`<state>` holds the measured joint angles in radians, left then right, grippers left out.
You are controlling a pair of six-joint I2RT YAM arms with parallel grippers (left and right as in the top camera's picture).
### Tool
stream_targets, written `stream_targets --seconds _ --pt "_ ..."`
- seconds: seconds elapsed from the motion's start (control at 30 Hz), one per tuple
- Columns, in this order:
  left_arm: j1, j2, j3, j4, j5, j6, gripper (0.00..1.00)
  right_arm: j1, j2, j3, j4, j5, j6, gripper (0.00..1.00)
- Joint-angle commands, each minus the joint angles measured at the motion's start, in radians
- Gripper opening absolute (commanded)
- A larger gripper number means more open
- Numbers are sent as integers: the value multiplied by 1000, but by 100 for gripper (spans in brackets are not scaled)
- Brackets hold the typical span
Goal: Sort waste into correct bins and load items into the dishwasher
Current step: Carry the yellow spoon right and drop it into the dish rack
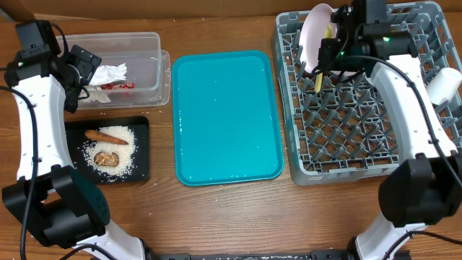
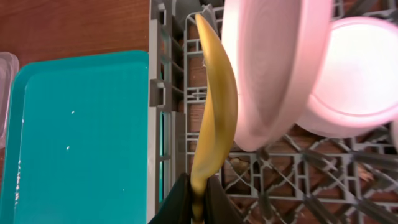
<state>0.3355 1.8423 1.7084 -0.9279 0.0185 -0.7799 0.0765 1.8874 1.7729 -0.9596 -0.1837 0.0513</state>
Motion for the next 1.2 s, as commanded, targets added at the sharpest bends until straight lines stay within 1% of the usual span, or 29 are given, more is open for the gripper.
stream_targets --seconds 0.0,0.13,0.17,0.27,0.3,0.37,0.4,0.53,0.8,0.97,1.0,1.17 --pt "-3 2 9 1 -3 -9 100 20 36 -9 14 -39 -8 4" --pt "-3 2 9 1 -3 -9 100 39 76 -11 32 -39 -7 4" --pt "-3 2 9 1 -3 -9 100 42 86 -11 34 -39 -7 8" --pt "-3 2 9 1 -3 -9 100 43 101 -11 33 -39 -7 15" --pt "-3 2 9 1 -3 -9 100 43 105 -11 32 -39 -7 19" --pt "-3 2 9 1 -3 -9 100 43 114 -11 31 -39 -7 32" --pt "-3 2 9 1 -3 -9 100 43 116 -11 27 -39 -7 45" --pt "-3 2 9 1 -3 -9 100 47 96 7 -23 -76 1 51" --pt "-3 2 9 1 -3 -9 100 47 -49 54 -132 -106 37 72" --pt "-3 2 9 1 -3 -9 100 46 -146 53 -239 -100 57 97" --pt "-3 2 9 1 -3 -9 100 46 -159 53 -266 -98 57 100" --pt "-3 2 9 1 -3 -9 100 47 -226 31 -444 -97 56 100"
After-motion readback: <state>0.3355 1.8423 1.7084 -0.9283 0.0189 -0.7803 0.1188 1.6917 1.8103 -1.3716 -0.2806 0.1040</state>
